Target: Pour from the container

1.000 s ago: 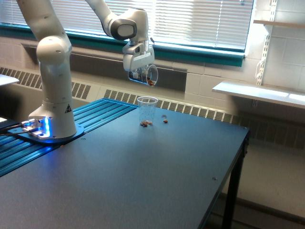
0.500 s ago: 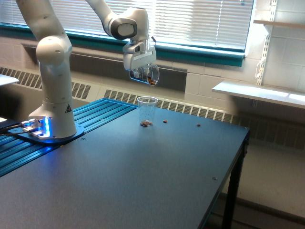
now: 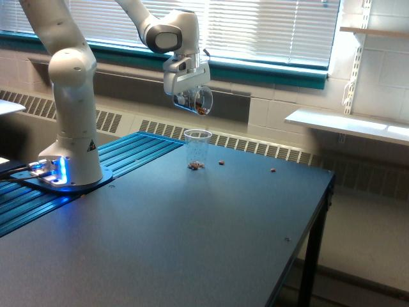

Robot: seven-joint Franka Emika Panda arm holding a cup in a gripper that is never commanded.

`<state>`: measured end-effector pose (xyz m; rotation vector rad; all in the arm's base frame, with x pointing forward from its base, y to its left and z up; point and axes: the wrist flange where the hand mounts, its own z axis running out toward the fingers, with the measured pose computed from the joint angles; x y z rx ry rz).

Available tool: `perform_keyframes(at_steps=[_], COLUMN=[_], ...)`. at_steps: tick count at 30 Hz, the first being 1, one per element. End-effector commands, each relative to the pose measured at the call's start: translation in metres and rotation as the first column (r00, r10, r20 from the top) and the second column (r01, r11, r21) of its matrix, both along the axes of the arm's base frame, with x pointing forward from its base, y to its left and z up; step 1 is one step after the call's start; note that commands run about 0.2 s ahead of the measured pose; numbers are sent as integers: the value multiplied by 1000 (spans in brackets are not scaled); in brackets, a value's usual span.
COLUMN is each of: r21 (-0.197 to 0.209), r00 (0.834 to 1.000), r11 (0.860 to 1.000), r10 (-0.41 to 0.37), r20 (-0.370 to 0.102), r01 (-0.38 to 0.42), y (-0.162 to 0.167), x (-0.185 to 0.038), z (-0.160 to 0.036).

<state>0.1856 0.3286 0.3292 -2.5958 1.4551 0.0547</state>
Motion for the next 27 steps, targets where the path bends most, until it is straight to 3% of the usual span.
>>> perform_keyframes(at_steps=[1, 27], r21=[5, 35], r00=[1000, 995], r11=[1000, 995], r10=[-18, -92], r20=[-8, -49], r01=[18, 94], y=[-8, -22], x=[5, 12], z=[1, 1])
